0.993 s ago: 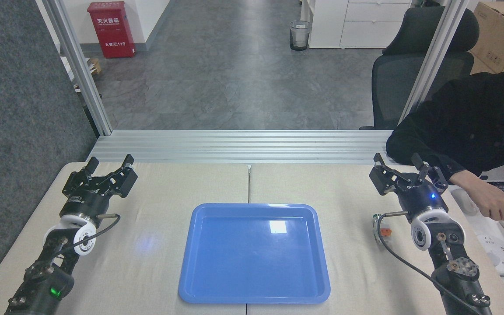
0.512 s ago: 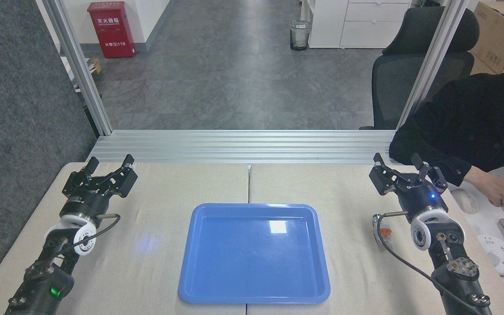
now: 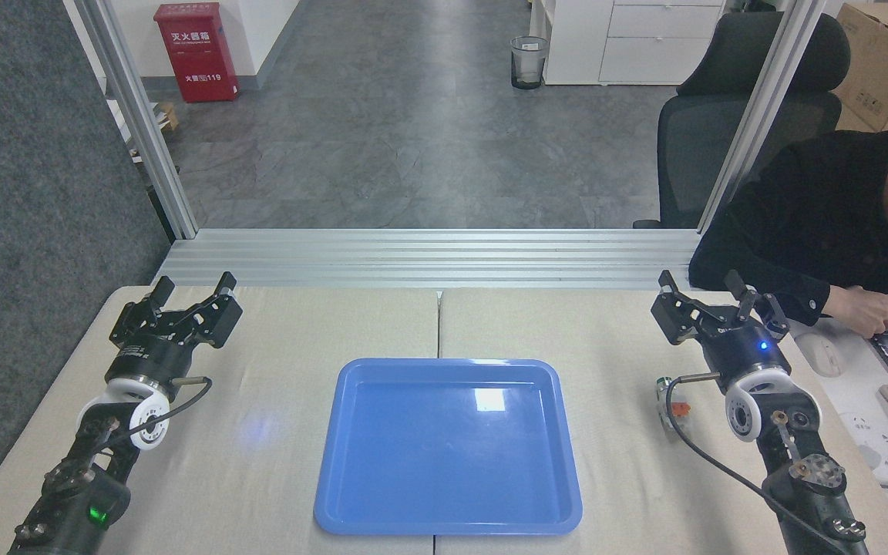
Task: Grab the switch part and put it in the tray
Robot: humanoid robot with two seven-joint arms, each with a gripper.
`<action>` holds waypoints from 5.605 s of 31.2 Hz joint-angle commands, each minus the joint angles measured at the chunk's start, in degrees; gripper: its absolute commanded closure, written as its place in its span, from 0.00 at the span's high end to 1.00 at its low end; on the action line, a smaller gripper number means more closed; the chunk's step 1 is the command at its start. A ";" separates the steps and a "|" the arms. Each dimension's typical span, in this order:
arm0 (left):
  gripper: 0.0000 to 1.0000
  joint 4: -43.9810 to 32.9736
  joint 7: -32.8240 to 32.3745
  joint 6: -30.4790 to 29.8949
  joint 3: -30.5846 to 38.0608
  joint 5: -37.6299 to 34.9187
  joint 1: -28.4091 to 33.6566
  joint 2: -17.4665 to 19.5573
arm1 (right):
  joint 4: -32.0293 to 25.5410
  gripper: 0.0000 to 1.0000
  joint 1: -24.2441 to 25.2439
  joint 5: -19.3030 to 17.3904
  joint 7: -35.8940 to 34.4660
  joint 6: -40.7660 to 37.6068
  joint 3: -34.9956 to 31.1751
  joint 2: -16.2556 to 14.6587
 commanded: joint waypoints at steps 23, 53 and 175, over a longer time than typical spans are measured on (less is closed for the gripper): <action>1.00 0.00 -0.02 0.03 0.00 0.00 0.00 0.00 | -0.12 0.99 1.82 0.09 1.23 1.14 -2.28 -0.23; 1.00 0.00 -0.02 0.03 0.00 0.00 -0.09 0.00 | -0.12 0.99 1.73 0.17 -0.18 0.87 -1.58 -0.23; 1.00 0.00 -0.02 0.03 0.00 0.00 0.00 0.00 | -13.75 0.00 11.04 11.31 9.14 -7.46 21.27 18.14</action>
